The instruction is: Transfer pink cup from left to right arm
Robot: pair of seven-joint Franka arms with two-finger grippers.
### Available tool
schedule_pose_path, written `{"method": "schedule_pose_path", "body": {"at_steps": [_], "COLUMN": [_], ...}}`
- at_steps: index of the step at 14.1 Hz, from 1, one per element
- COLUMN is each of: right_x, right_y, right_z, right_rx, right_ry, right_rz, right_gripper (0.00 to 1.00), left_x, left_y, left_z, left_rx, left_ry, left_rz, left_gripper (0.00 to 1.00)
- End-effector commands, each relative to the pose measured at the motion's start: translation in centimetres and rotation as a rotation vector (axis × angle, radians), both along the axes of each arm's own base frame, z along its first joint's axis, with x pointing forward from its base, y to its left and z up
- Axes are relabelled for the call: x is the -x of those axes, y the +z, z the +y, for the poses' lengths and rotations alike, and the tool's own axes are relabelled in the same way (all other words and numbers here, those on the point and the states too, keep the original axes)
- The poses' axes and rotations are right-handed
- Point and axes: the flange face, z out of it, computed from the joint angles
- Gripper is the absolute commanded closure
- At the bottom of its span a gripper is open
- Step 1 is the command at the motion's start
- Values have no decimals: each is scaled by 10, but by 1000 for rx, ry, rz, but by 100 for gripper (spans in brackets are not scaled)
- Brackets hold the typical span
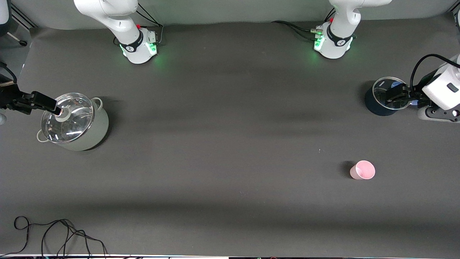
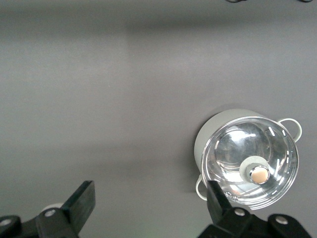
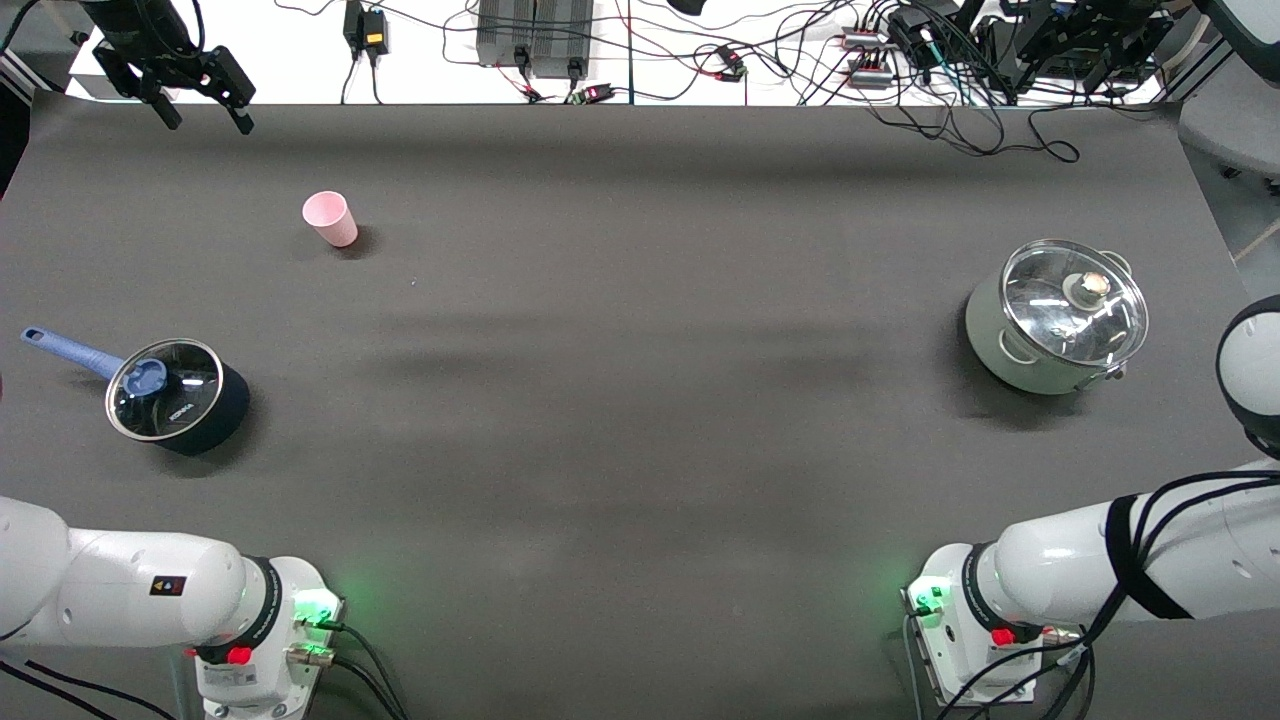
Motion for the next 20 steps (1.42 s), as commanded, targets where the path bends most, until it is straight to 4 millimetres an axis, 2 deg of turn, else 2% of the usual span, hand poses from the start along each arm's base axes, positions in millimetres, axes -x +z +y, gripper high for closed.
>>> {"method": "schedule_pose_path", "body": {"at_steps": [1, 5, 13, 16, 20], "right_x": [-3, 6, 6, 6, 7], "right_y": [7, 8, 5, 4, 4], "right_z": [2, -4, -9, -14, -14], "right_rx": [-13, -16, -15, -17, -16], "right_ry": [3, -1, -5, -16, -16], "right_rz": [9, 68, 77, 79, 82], "right_gripper": [0, 0, 0, 0, 0], "left_x": [5, 4, -6, -13, -34], "left_y": [8, 6, 9, 11, 18], "left_z": [0, -2, -3, 8, 44], "left_rx": [-20, -21, -19, -18, 20], "left_ry": [0, -5, -14, -17, -248], "left_rz": [-12, -6, -18, -41, -79], "left_gripper": [0, 0, 0, 0, 0]}}
